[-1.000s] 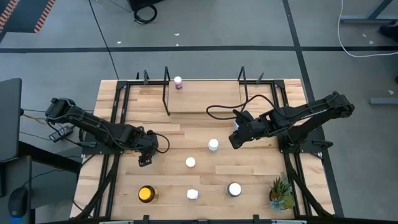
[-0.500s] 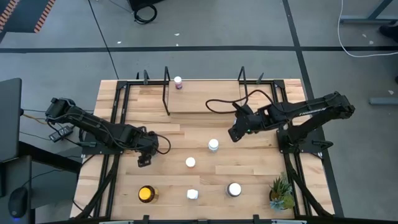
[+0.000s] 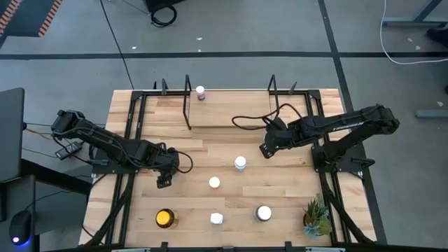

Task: Pick and place medicine bottles onto shelf by color
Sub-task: Put the top right white pill bottle on the shelf

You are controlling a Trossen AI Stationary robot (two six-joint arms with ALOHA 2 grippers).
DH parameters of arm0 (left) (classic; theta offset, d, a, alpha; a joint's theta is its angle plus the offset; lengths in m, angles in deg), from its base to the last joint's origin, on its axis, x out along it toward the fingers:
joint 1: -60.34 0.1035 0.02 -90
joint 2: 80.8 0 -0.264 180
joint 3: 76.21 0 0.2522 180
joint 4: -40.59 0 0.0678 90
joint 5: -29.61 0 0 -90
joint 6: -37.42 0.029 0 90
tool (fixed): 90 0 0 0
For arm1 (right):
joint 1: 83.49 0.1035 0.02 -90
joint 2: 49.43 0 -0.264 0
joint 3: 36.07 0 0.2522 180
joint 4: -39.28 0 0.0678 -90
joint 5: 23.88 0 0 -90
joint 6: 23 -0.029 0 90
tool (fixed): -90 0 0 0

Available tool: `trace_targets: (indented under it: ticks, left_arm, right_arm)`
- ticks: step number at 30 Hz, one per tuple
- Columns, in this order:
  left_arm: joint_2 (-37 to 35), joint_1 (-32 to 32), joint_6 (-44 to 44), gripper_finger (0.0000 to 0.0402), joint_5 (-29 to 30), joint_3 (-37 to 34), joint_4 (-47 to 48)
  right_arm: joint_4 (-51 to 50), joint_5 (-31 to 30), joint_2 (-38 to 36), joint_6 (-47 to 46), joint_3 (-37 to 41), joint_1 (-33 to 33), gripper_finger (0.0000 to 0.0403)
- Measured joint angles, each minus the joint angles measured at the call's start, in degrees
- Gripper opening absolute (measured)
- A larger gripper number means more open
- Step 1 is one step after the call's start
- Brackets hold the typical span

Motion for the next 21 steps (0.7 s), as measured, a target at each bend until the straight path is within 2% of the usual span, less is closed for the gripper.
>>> trace_targets:
  ticks: [5,10,16,21]
  left_arm:
    - [0.0,0.0,-1.6,0.0302,0.0,0.0,0.0]
    - [0.0,0.0,-2.3,0.0302,0.0,0.0,-0.2]
    - [0.0,0.0,-3.2,0.0302,0.0,0.0,-0.2]
    - [0.0,0.0,-3.2,0.0302,0.0,0.0,-0.3]
  right_arm:
    - [0.7,4.3,0.0,-2.5,6.0,-3.2,0.0227]
    - [2.6,6.0,0.0,-2.1,9.7,-6.6,0.0252]
    - [6.5,6.0,0.0,-0.7,10.8,-11.5,0.0294]
    - [9.6,6.0,0.0,1.8,10.8,-14.7,0.0307]
